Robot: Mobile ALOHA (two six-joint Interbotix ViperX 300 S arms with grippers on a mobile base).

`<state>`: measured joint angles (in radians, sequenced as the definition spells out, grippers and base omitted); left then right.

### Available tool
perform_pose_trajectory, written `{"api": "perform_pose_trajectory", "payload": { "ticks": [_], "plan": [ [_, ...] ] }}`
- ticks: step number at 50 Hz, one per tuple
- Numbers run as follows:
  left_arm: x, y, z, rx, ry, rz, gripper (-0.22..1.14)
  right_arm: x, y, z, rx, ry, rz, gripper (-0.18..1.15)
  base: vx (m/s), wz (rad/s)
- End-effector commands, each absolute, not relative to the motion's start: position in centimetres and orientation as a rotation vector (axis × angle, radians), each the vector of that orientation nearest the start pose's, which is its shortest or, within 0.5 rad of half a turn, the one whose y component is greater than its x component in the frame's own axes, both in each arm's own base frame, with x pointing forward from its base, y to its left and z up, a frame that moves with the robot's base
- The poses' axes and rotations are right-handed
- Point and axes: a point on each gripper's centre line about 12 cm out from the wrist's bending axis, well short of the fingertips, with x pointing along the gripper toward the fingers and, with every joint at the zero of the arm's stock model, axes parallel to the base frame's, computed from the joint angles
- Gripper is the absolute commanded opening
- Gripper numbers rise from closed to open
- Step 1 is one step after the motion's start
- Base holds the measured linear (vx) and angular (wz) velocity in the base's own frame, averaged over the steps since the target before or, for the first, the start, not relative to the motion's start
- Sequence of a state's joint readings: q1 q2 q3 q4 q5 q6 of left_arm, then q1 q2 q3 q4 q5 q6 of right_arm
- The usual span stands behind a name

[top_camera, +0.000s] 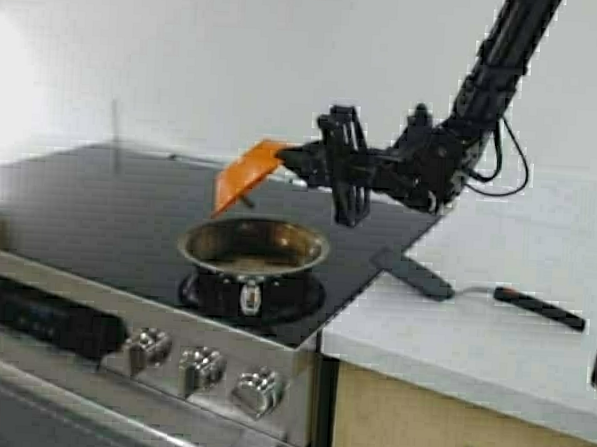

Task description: Add oil to the pan and cook the shrimp and serve it

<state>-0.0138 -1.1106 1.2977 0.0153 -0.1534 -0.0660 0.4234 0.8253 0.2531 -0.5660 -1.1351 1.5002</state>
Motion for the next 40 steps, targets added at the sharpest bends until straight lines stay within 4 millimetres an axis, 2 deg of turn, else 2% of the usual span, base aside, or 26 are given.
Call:
{"api": "perform_pose_trajectory", "payload": {
  "ticks": [1, 4, 10, 15, 20, 22, 25, 27, 34, 38, 40],
  "plan": [
    [17.2, -0.3, 25.7, -0.051, 0.028, -0.015, 0.03, 44.1, 26.5, 4.7, 1.134, 0.519, 0.852, 0.06, 0.0, 0.0],
    [17.2, -0.3, 25.7, -0.051, 0.028, -0.015, 0.03, 44.4, 26.2, 3.3, 1.141, 0.546, 0.813, 0.06, 0.0, 0.0],
    [17.2, -0.3, 25.7, -0.051, 0.03, -0.015, 0.03, 44.5, 26.3, 3.9, 1.166, 0.535, 0.848, 0.06, 0.0, 0.0],
    [17.2, -0.3, 25.7, -0.052, 0.028, -0.015, 0.03, 44.9, 25.9, 1.8, 1.183, 0.589, 0.787, 0.06, 0.0, 0.0],
    [17.2, -0.2, 25.7, -0.049, 0.03, -0.014, 0.03, 44.2, 26.3, 3.6, 1.196, 0.554, 0.854, 0.06, 0.0, 0.0],
    [17.2, -0.3, 25.5, -0.052, 0.033, -0.015, 0.03, 44.1, 26.3, 3.4, 1.178, 0.554, 0.846, 0.06, 0.0, 0.01],
    [17.2, -0.3, 25.7, -0.052, 0.03, -0.015, 0.03, 44.6, 25.8, 1.6, 1.168, 0.581, 0.784, 0.06, 0.0, 0.0],
    [17.2, -0.2, 25.8, -0.048, 0.025, -0.014, 0.03, 44.8, 25.5, 1.2, 1.181, 0.587, 0.775, 0.06, 0.0, 0.0],
    [17.2, -0.3, 25.6, -0.052, 0.033, -0.015, 0.03, 44.3, 25.8, 2.4, 1.21, 0.558, 0.84, 0.06, 0.0, 0.0],
    [17.2, -0.2, 25.7, -0.051, 0.03, -0.014, 0.03, 44.5, 25.1, -0.1, 1.202, 0.614, 0.757, 0.06, 0.0, 0.0],
    [17.2, -0.3, 25.6, -0.051, 0.031, -0.015, 0.03, 44.7, 24.6, -0.6, 1.214, 0.625, 0.736, 0.06, 0.0, 0.0]
  ]
}}
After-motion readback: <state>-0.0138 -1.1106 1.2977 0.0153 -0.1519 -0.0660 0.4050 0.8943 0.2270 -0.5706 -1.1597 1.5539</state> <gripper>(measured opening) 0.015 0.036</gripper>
